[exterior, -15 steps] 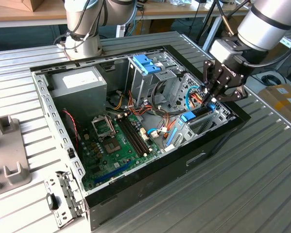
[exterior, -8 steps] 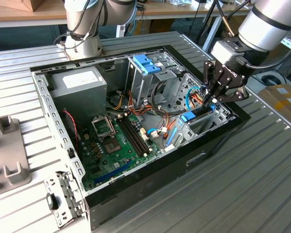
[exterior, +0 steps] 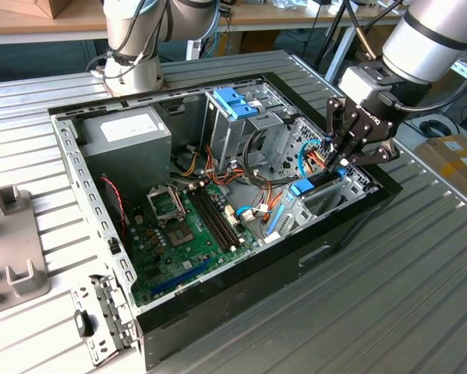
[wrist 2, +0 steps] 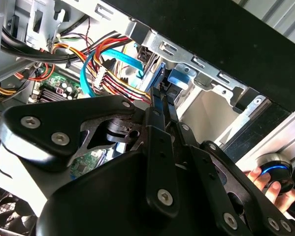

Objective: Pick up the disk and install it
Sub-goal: 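Insert the first disk wire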

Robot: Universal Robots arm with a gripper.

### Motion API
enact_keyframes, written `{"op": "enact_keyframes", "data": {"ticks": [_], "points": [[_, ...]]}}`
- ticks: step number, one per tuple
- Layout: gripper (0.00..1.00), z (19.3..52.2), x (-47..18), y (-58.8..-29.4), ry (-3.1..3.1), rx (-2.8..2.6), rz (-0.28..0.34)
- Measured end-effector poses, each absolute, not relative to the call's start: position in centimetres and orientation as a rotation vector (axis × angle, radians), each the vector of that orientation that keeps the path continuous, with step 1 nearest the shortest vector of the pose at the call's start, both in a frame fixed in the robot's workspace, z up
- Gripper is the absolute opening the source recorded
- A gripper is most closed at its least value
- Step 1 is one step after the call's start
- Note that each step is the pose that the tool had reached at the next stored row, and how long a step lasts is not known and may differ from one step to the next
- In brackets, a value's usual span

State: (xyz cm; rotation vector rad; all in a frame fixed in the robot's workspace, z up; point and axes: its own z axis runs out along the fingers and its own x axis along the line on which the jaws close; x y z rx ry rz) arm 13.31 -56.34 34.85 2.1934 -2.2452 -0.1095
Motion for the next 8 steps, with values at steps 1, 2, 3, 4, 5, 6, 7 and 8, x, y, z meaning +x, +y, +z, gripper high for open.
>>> {"op": "enact_keyframes", "data": {"ticks": [1, 2, 3, 4, 5, 6, 7, 8], "points": [[0.17, 34.83, 13.30, -56.34, -2.245, 2.193, -0.110], [0.17, 34.81, 13.31, -56.34, -2.245, 2.193, -0.109], [0.17, 34.79, 13.30, -56.34, -2.245, 2.193, -0.110], [0.17, 34.75, 13.31, -56.34, -2.245, 2.193, -0.109], [0.17, 34.72, 13.30, -56.34, -2.245, 2.193, -0.110], [0.17, 34.71, 13.31, -56.34, -2.245, 2.193, -0.109], [0.17, 34.67, 13.31, -56.34, -2.245, 2.193, -0.110], [0.17, 34.64, 13.31, -56.34, -2.245, 2.193, -0.110]]}}
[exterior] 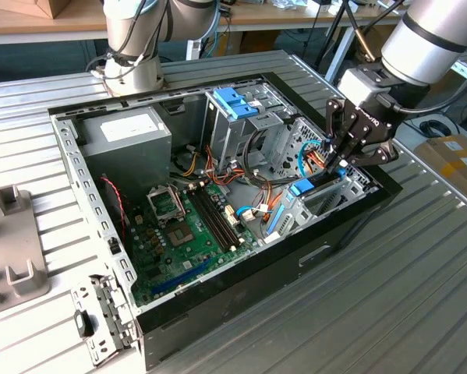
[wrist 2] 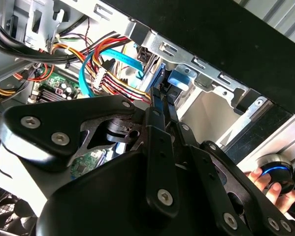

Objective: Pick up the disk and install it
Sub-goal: 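Insert the first disk wire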

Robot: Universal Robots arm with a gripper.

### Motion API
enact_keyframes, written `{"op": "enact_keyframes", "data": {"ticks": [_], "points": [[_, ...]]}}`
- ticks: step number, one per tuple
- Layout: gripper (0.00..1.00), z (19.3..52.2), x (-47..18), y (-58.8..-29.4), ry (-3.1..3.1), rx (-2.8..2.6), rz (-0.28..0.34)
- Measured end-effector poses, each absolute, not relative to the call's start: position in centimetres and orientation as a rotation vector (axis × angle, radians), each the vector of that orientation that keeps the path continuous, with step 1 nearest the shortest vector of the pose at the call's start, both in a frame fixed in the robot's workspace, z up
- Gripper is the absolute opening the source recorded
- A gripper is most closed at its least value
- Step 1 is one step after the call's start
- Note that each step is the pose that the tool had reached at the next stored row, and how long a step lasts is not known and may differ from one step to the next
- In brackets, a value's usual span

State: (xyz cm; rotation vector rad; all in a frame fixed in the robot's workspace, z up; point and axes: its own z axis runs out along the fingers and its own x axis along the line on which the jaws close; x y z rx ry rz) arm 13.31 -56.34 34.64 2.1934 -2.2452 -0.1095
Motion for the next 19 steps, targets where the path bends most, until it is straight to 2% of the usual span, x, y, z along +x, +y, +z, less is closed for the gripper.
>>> {"op": "enact_keyframes", "data": {"ticks": [19], "points": [[0.17, 34.49, 13.14, -56.34, -2.245, 2.193, -0.110]]}}
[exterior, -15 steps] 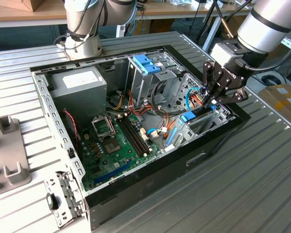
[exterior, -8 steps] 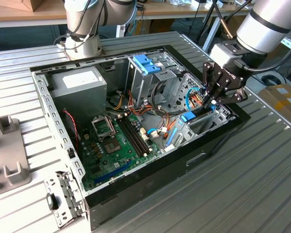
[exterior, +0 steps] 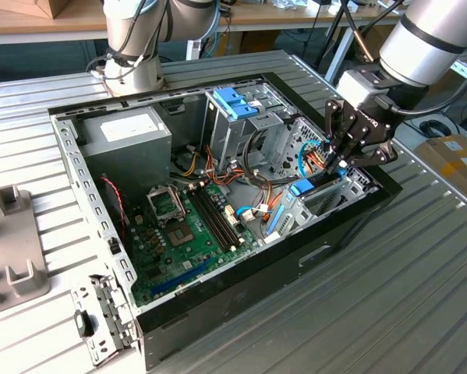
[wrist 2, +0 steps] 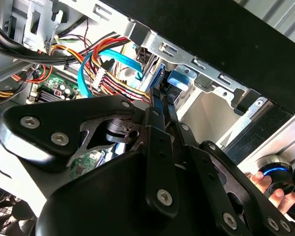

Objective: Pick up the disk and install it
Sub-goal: 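Insert the first disk wire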

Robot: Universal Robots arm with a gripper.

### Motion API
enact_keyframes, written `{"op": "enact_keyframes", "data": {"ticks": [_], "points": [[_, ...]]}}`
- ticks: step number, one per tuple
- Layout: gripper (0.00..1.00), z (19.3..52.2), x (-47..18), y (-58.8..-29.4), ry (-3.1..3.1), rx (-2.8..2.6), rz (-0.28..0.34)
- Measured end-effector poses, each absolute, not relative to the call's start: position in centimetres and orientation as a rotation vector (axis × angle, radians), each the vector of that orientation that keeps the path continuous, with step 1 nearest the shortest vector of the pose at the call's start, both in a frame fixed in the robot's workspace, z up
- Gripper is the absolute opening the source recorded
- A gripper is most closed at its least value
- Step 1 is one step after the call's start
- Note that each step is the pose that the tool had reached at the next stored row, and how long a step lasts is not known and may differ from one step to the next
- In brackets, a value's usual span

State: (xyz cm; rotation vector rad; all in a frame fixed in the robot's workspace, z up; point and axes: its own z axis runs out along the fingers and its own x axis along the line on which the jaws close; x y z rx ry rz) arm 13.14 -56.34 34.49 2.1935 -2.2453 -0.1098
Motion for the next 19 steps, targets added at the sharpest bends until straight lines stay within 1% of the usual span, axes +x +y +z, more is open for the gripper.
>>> {"op": "enact_keyframes", "data": {"ticks": [19], "points": [[0.17, 34.63, 13.29, -56.34, -2.245, 2.193, -0.110]]}}
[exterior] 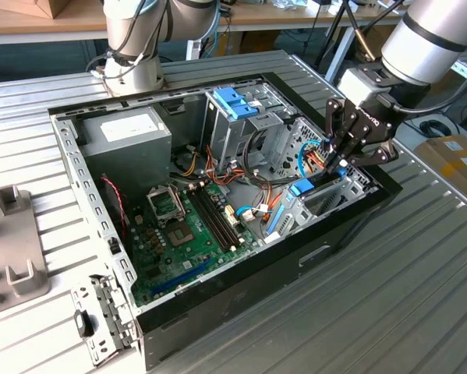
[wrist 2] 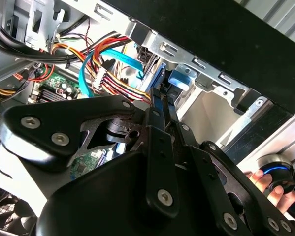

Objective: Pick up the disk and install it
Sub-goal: 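Insert the first disk wire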

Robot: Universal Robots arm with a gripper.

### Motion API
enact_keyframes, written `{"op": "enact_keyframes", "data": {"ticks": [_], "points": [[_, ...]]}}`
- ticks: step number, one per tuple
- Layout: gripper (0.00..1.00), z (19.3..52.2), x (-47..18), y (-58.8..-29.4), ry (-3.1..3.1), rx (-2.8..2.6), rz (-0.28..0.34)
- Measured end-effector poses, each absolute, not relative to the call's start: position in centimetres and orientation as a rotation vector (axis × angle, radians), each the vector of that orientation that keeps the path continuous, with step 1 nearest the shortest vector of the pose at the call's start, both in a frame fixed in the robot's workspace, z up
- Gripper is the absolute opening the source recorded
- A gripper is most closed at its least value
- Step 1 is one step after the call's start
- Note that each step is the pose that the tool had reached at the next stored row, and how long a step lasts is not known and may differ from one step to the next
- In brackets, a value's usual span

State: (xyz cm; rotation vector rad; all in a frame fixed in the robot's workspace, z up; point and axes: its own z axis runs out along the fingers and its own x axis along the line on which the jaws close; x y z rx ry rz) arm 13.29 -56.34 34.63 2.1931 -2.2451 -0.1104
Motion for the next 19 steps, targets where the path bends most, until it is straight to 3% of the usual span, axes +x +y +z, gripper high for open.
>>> {"op": "enact_keyframes", "data": {"ticks": [19], "points": [[0.17, 33.63, 13.29, -56.41, -2.248, 2.196, -0.117]]}}
